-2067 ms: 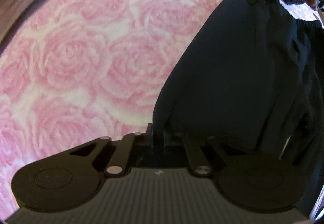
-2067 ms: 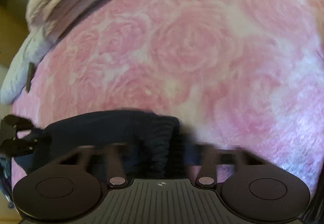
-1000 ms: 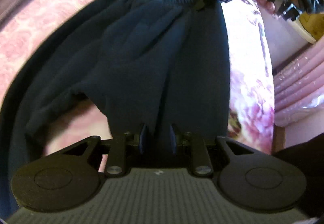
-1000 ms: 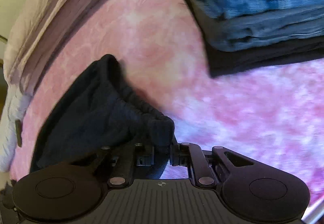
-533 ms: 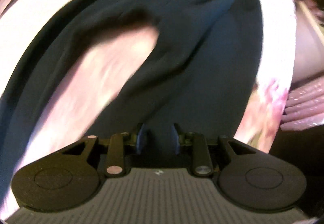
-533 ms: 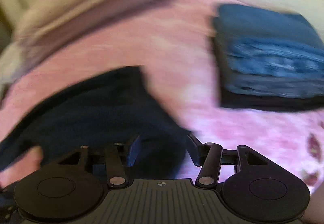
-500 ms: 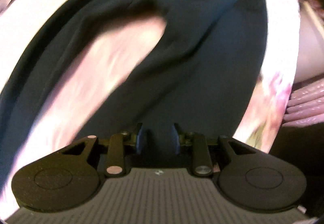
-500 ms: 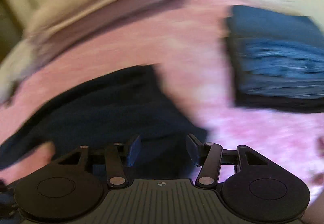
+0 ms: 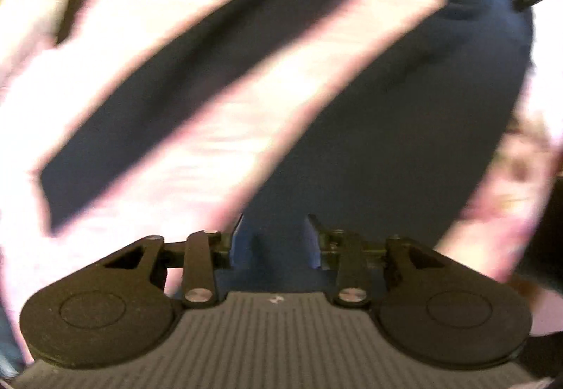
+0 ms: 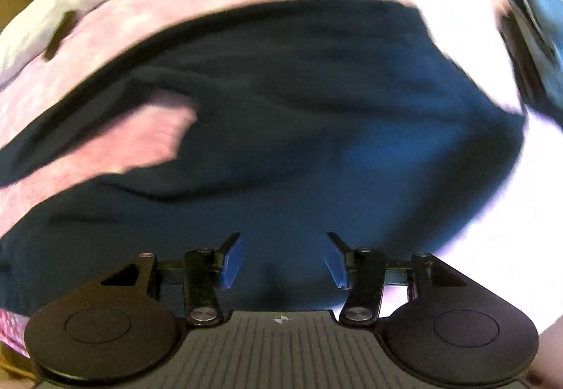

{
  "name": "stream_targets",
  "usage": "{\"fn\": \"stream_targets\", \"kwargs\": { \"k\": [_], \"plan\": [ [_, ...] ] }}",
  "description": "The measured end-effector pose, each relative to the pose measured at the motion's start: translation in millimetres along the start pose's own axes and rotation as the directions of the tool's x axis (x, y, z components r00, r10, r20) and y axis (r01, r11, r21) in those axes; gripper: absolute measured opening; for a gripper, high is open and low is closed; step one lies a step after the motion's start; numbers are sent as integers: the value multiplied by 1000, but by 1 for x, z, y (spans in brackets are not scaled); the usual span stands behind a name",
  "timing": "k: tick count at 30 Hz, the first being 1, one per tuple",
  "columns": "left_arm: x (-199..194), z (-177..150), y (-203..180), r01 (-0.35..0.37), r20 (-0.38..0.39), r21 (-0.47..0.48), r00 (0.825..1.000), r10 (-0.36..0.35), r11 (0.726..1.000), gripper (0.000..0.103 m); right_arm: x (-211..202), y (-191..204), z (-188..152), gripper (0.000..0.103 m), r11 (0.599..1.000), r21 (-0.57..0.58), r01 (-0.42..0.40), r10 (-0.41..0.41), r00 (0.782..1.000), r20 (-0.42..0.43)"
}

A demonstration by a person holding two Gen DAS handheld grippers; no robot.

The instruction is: Fold clothes

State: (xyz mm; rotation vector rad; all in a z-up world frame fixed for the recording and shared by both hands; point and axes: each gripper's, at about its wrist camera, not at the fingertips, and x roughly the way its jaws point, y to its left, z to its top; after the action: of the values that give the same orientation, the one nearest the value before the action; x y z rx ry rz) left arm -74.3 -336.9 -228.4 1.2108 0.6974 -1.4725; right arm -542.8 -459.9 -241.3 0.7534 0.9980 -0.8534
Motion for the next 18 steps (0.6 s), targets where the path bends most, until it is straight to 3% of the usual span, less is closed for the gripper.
{"fn": "stream_targets", "kwargs": {
  "k": [3, 6, 8, 11, 12, 14, 15, 18],
  "plan": [
    [17, -8, 44, -140, 29, 111, 990, 137, 984, 34, 11, 43, 22, 54, 993, -121, -12, 16, 999, 36],
    [44, -15, 73, -233, 71, 294, 972, 222, 927, 34, 39, 95, 49, 54, 942, -335, 29, -6, 998, 68],
    [64, -19, 80, -249, 90, 404, 968, 233, 880, 34, 57, 127, 60, 54, 847, -523, 98, -54, 994, 98],
    [83, -35, 99, -263, 115, 520, 964, 239, 813, 35, 88, 156, 67, 54, 652, -732, 198, -141, 980, 140],
    [86, -37, 104, -264, 123, 536, 964, 236, 802, 27, 97, 160, 70, 54, 605, -769, 206, -148, 978, 146],
    [88, -43, 118, -274, 121, 535, 961, 249, 799, 8, 115, 166, 74, 54, 505, -834, 221, -163, 974, 159],
    [88, -42, 121, -275, 124, 512, 961, 246, 814, 8, 123, 168, 76, 54, 475, -855, 209, -159, 976, 150],
    [84, -35, 136, -289, 136, 421, 957, 255, 860, 8, 141, 168, 81, 53, 482, -869, 106, -110, 992, 60]
  ]
}}
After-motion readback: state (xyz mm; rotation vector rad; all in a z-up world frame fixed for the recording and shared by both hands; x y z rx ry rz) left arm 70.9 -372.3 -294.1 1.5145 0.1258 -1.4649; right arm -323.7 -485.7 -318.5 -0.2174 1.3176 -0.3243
